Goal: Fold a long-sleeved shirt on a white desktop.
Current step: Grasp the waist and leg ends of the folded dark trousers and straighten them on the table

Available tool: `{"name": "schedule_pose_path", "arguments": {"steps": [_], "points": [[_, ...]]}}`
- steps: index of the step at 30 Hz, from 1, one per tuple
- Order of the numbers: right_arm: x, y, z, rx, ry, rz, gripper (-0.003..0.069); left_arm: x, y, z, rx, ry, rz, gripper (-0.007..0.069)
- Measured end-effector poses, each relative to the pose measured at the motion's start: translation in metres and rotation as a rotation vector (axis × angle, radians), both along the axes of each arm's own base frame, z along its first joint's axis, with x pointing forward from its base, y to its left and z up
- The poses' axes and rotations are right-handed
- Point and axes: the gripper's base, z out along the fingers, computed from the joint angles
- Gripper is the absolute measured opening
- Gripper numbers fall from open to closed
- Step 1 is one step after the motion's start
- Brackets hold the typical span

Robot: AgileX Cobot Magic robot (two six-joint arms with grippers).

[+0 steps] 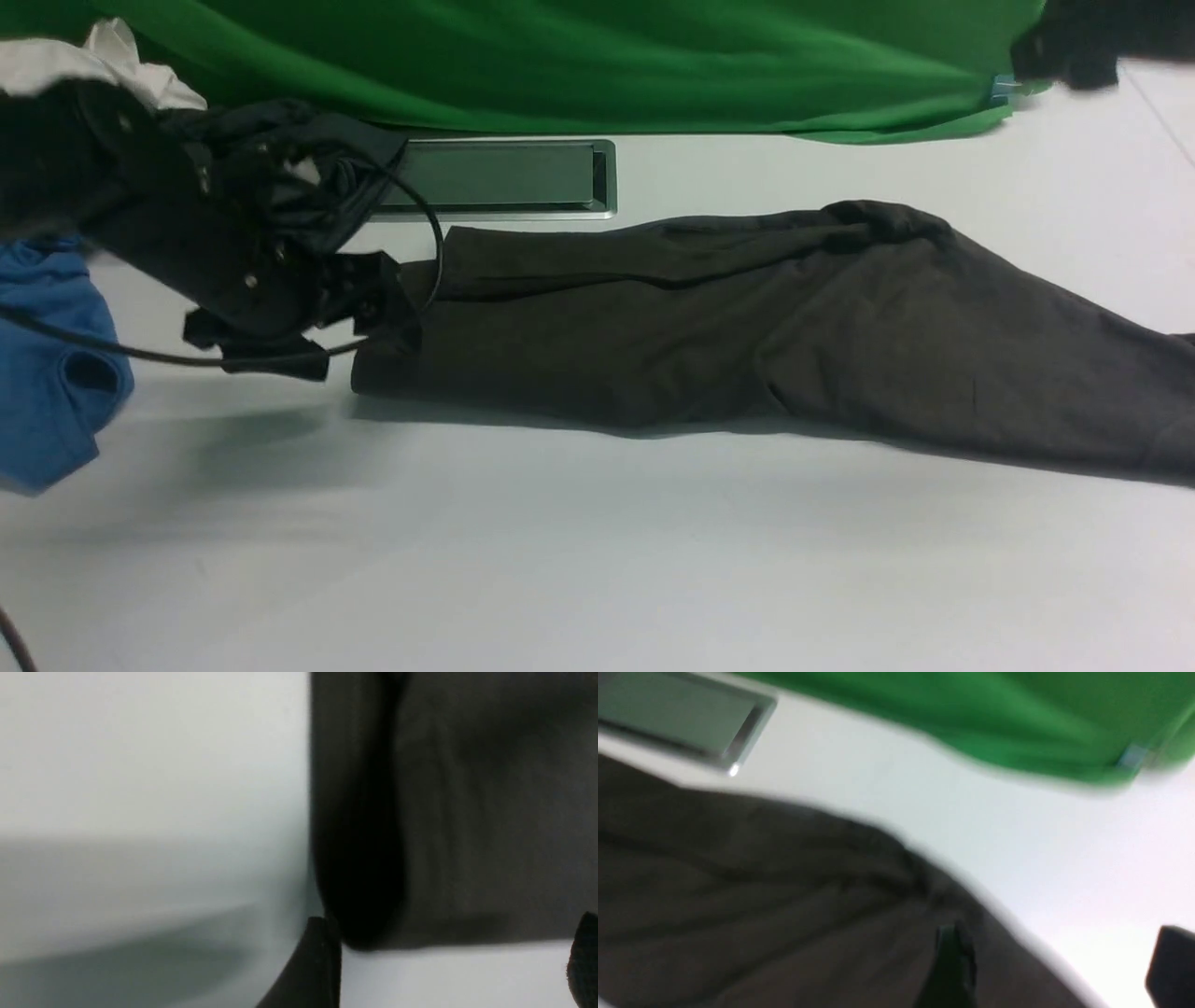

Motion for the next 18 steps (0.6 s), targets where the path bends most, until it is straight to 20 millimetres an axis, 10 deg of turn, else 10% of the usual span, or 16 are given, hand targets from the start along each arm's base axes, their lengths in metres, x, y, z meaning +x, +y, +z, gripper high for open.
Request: {"name": "schedule_pose_path", "arguments": {"steps": [8, 18], "points": [[-0.030, 0.004, -0.046, 0.100, 0.117, -0.014, 0.0507, 0.018, -0.012, -0.036, -0.155, -0.018, 0.000, 0.0694], [-0.038, 0.002, -0.039, 0.101, 0.069, -0.010, 0.0507, 0.025, -0.014, -0.054, -0.221, 0.017, 0.003, 0.0547]]}}
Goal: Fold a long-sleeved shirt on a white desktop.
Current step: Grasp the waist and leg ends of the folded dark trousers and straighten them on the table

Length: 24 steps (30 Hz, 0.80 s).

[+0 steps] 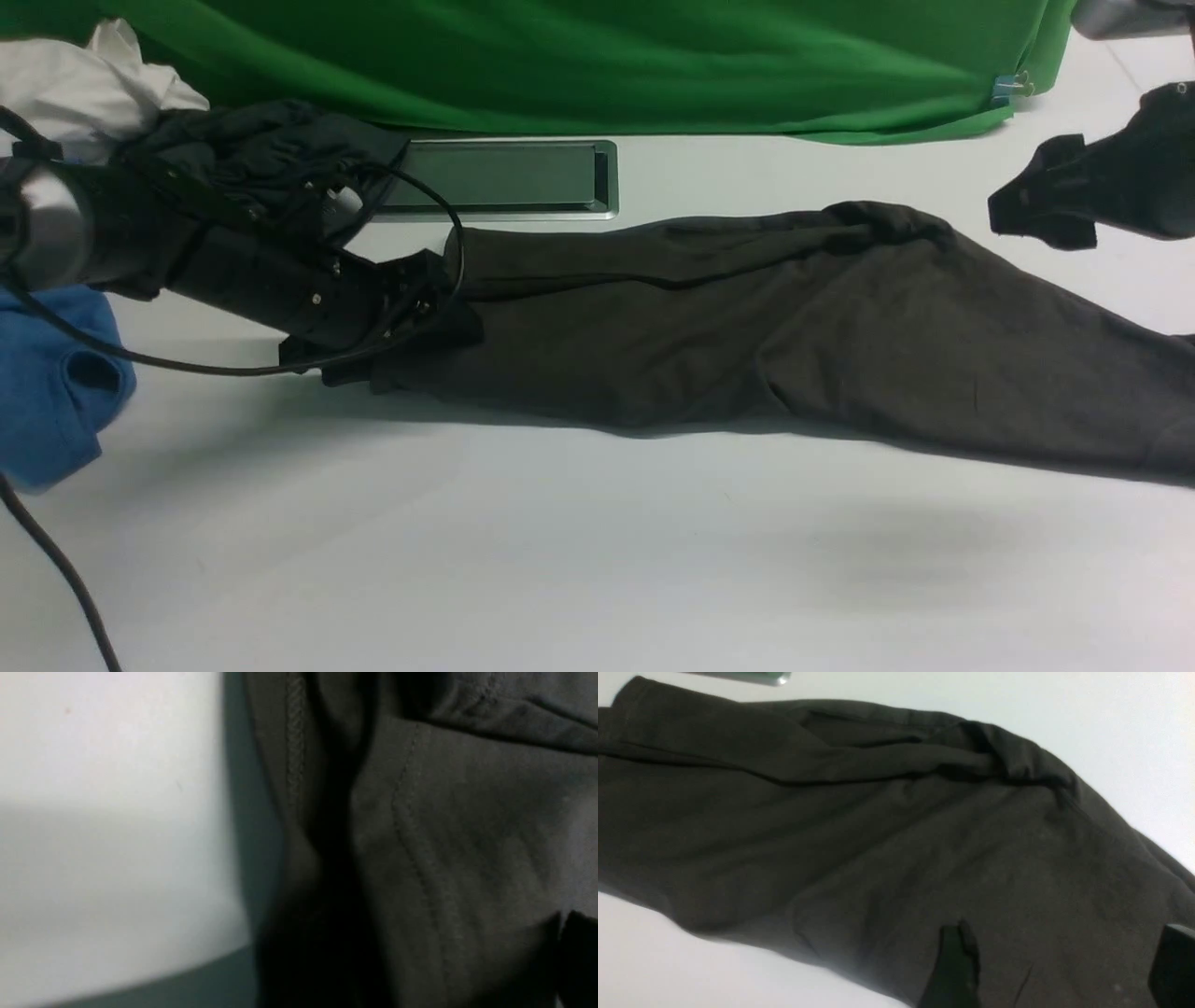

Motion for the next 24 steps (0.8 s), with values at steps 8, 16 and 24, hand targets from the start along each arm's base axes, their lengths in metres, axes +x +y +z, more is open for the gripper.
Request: {"name": "schedule_pose_path", "arguments": {"steps": [8, 16, 24], "points": [[-0.007, 0.000, 0.011, 0.013, -0.040, -0.003, 0.0507, -0.003, 0.014, -0.006, 0.015, 0.030, -0.022, 0.0080], [-0.039, 0.010, 0.050, 0.068, -0.168, 0.040, 0.0507, -0.021, 0.059, 0.023, 0.077, -0.019, 0.028, 0.0074], [-0.059, 0.016, 0.058, 0.081, -0.129, 0.116, 0.0123, -0.028, 0.088, 0.038, 0.080, -0.099, 0.066, 0.0074]]}}
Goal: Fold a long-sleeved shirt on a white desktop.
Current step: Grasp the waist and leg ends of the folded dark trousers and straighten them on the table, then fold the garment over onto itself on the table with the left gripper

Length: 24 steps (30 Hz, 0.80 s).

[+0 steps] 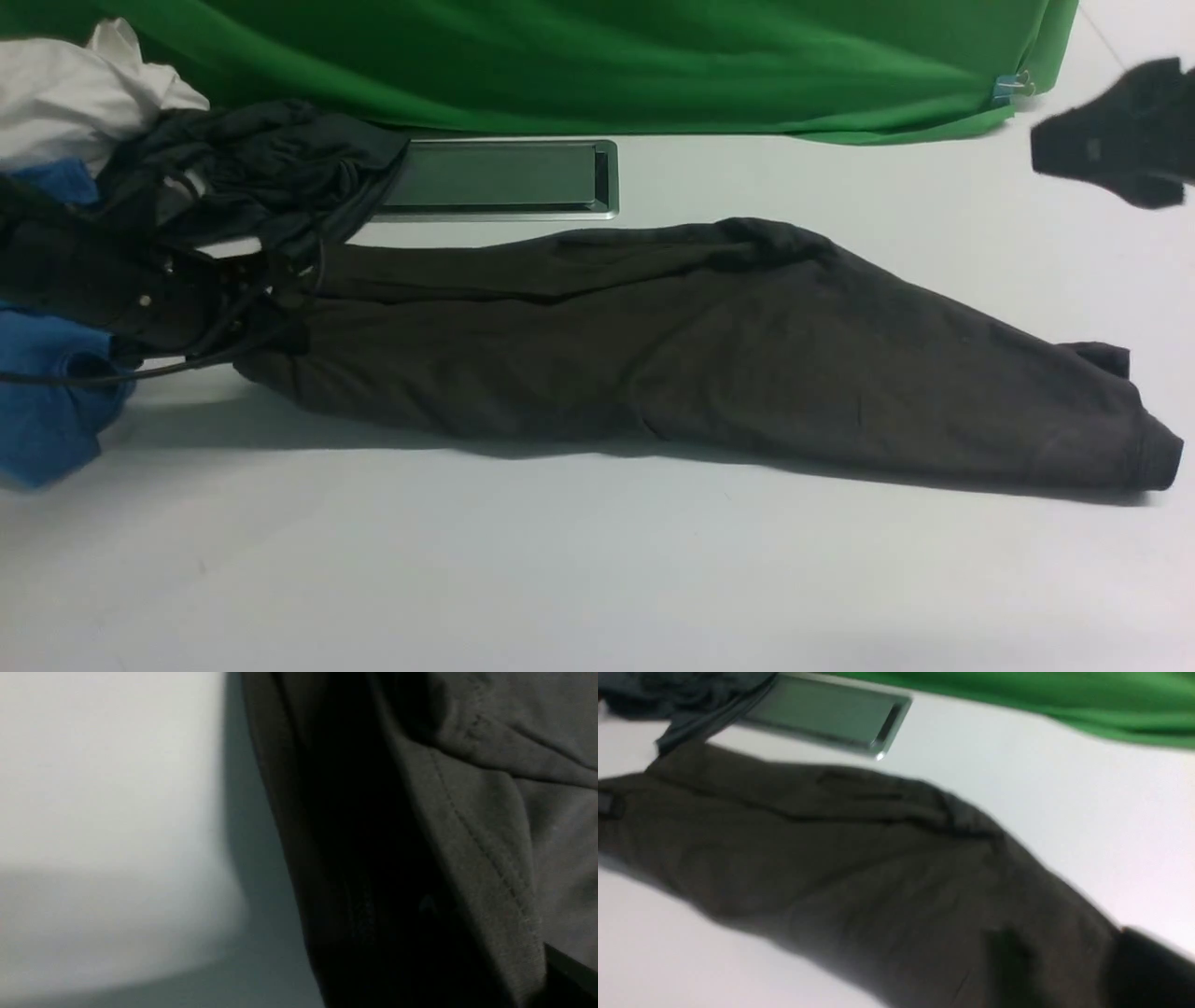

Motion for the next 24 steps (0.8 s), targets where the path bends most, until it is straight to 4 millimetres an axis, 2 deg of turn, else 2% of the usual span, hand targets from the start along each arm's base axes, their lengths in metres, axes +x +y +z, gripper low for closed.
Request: {"name": "schedule_pose_path", "arguments": {"steps": [1, 3, 7, 10, 11, 12, 13, 14, 16, 17, 18, 19, 20, 21, 22, 23, 24], "points": [[-0.001, 0.001, 0.000, 0.012, 0.008, 0.006, 0.0080, 0.000, 0.000, 0.003, -0.011, -0.013, 0.002, 0.0074], [-0.001, 0.002, 0.000, 0.029, 0.015, 0.011, 0.0048, 0.001, -0.001, 0.009, -0.027, -0.041, 0.002, 0.0074], [-0.008, 0.003, 0.007, 0.061, -0.001, 0.014, 0.0022, 0.012, -0.011, 0.048, -0.063, -0.164, -0.025, 0.0074], [-0.017, 0.002, 0.015, 0.073, -0.037, 0.016, 0.0020, 0.027, -0.027, 0.083, -0.081, -0.256, -0.068, 0.0074], [-0.019, 0.002, 0.017, 0.074, -0.042, 0.016, 0.0020, 0.030, -0.034, 0.088, -0.082, -0.271, -0.084, 0.0074], [-0.025, 0.001, 0.022, 0.078, -0.065, 0.017, 0.0020, 0.040, -0.056, 0.114, -0.078, -0.341, -0.136, 0.0074], [-0.028, 0.000, 0.024, 0.080, -0.076, 0.018, 0.0020, 0.044, -0.070, 0.125, -0.080, -0.366, -0.161, 0.0074], [-0.033, -0.001, 0.029, 0.084, -0.094, 0.018, 0.0020, 0.049, -0.100, 0.143, -0.079, -0.415, -0.224, 0.0074], [-0.039, -0.002, 0.033, 0.089, -0.117, 0.019, 0.0024, 0.053, -0.146, 0.162, -0.082, -0.469, -0.315, 0.0074], [-0.042, -0.002, 0.035, 0.091, -0.127, 0.020, 0.0027, 0.055, -0.169, 0.165, -0.092, -0.481, -0.357, 0.0074], [-0.042, -0.002, 0.036, 0.091, -0.129, 0.020, 0.0028, 0.054, -0.174, 0.169, -0.093, -0.493, -0.371, 0.0074], [-0.047, -0.003, 0.039, 0.094, -0.145, 0.020, 0.0033, 0.053, -0.217, 0.173, -0.119, -0.515, -0.454, 0.0074], [-0.051, -0.004, 0.042, 0.097, -0.157, 0.021, 0.0036, 0.051, -0.249, 0.172, -0.135, -0.521, -0.518, 0.0074], [-0.054, -0.004, 0.044, 0.098, -0.166, 0.022, 0.0040, 0.044, -0.294, 0.165, -0.160, -0.514, -0.607, 0.0074], [-0.055, -0.004, 0.044, 0.099, -0.168, 0.022, 0.0040, 0.046, -0.295, 0.160, -0.159, -0.501, -0.606, 0.0074], [-0.059, -0.005, 0.047, 0.101, -0.177, 0.024, 0.0044, 0.033, -0.342, 0.148, -0.177, -0.476, -0.709, 0.0074], [-0.061, -0.005, 0.048, 0.102, -0.183, 0.025, 0.0048, 0.023, -0.369, 0.135, -0.178, -0.442, -0.770, 0.0074]]}}
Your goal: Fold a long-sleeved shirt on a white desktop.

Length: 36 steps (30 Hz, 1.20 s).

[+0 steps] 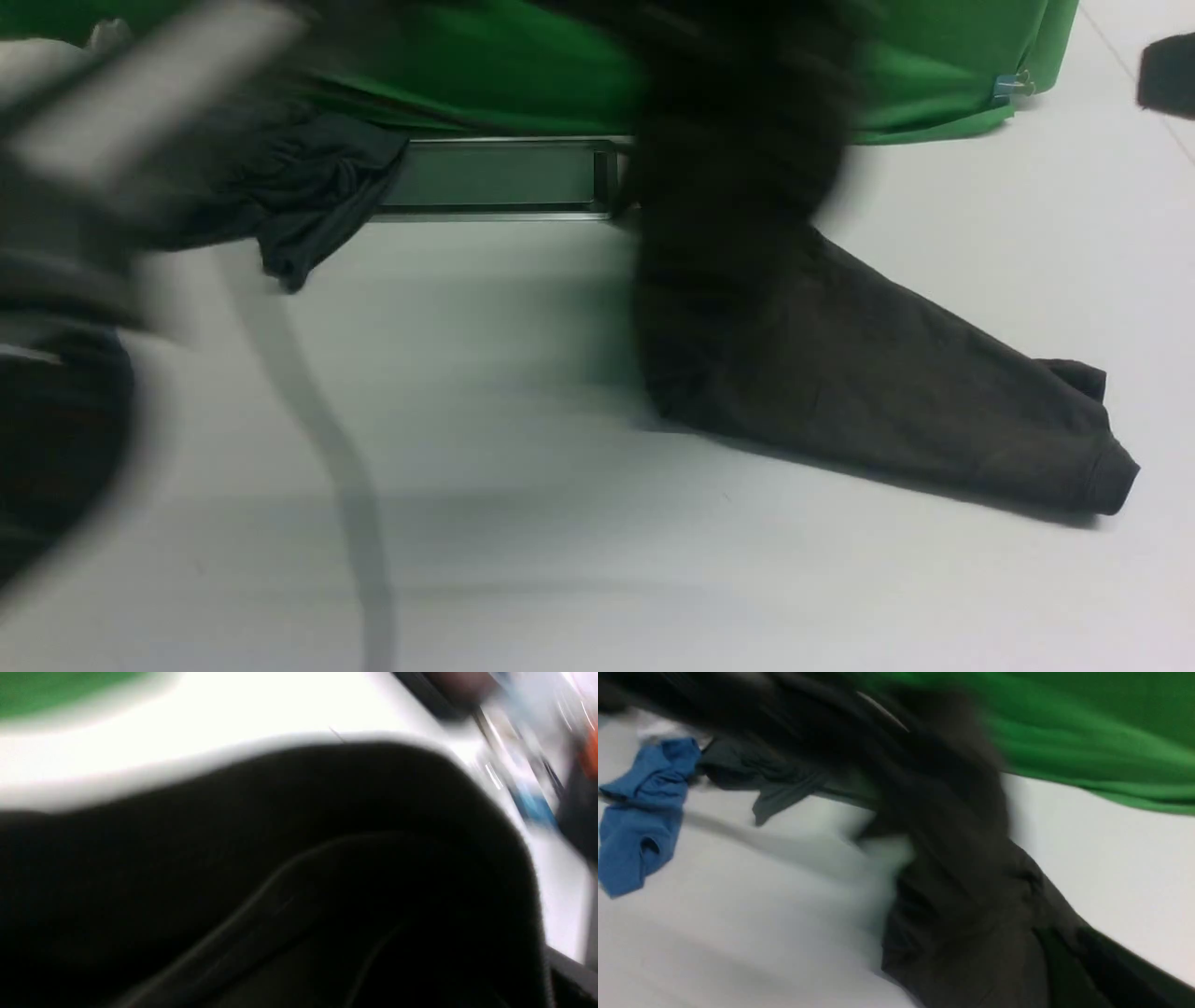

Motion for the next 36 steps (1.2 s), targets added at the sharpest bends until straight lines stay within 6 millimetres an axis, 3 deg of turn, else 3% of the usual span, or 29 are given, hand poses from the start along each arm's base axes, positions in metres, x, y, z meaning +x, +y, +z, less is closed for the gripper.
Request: {"name": "schedule_pose_path", "arguments": {"steps": [1, 2, 3, 4, 6, 7, 10, 12, 13, 14, 16, 19, 23, 24, 25, 27, 30, 33, 36], "points": [[-0.003, 0.000, 0.001, 0.001, -0.006, 0.001, 0.0052, -0.009, -0.026, -0.023, 0.044, 0.035, -0.052, 0.0074], [-0.003, 0.000, 0.002, 0.001, -0.007, 0.002, 0.0054, -0.012, -0.030, -0.021, 0.046, 0.026, -0.062, 0.0074], [-0.006, -0.001, 0.002, -0.005, -0.006, 0.004, 0.0062, -0.028, -0.063, -0.052, 0.111, 0.061, -0.121, 0.0074], [-0.007, -0.001, 0.002, -0.011, -0.005, 0.006, 0.0067, -0.037, -0.079, -0.071, 0.156, 0.073, -0.146, 0.0077], [-0.007, -0.001, 0.002, -0.019, -0.002, 0.011, 0.0075, -0.046, -0.093, -0.090, 0.202, 0.086, -0.162, 0.0084], [-0.008, 0.001, 0.001, -0.043, -0.002, 0.022, 0.0087, -0.056, -0.107, -0.111, 0.246, 0.095, -0.173, 0.0110], [-0.009, 0.003, 0.000, -0.058, -0.002, 0.038, 0.0104, -0.059, -0.113, -0.112, 0.247, 0.074, -0.168, 0.0174], [-0.010, 0.004, 0.000, -0.065, -0.004, 0.048, 0.0118, -0.058, -0.113, -0.100, 0.224, 0.046, -0.159, 0.0251], [-0.010, 0.005, 0.000, -0.064, -0.007, 0.051, 0.0127, -0.057, -0.111, -0.089, 0.209, 0.023, -0.153, 0.0323], [-0.010, 0.005, 0.000, -0.064, -0.007, 0.051, 0.0131, -0.056, -0.111, -0.087, 0.207, 0.018, -0.150, 0.0335], [-0.009, 0.006, 0.001, -0.064, -0.018, 0.050, 0.0145, -0.053, -0.103, -0.065, 0.203, -0.033, -0.144, 0.0479], [-0.009, 0.005, 0.002, -0.061, -0.029, 0.045, 0.0159, -0.046, -0.081, -0.035, 0.273, -0.128, -0.129, 0.0633], [-0.009, 0.005, 0.002, -0.061, -0.031, 0.044, 0.0180, -0.022, -0.031, -0.006, 0.427, -0.156, 0.017, 0.0687], [-0.009, 0.005, 0.002, -0.061, -0.031, 0.044, 0.0180, -0.020, -0.028, -0.006, 0.436, -0.162, 0.026, 0.0687], [-0.008, 0.005, 0.002, -0.059, -0.036, 0.042, 0.0191, -0.005, -0.005, -0.004, 0.479, -0.125, 0.118, 0.0692], [-0.008, 0.005, 0.003, -0.058, -0.038, 0.041, 0.0206, 0.019, 0.025, -0.012, 0.510, -0.063, 0.208, 0.0692], [-0.008, 0.005, 0.003, -0.058, -0.039, 0.040, 0.0231, 0.050, 0.054, -0.047, 0.482, 0.106, 0.248, 0.0692], [-0.008, 0.005, 0.003, -0.058, -0.039, 0.040, 0.0239, 0.063, 0.061, -0.083, 0.438, 0.235, 0.222, 0.0692], [-0.008, 0.005, 0.003, -0.059, -0.040, 0.040, 0.0240, 0.068, 0.054, -0.122, 0.398, 0.314, 0.139, 0.0692]]}}
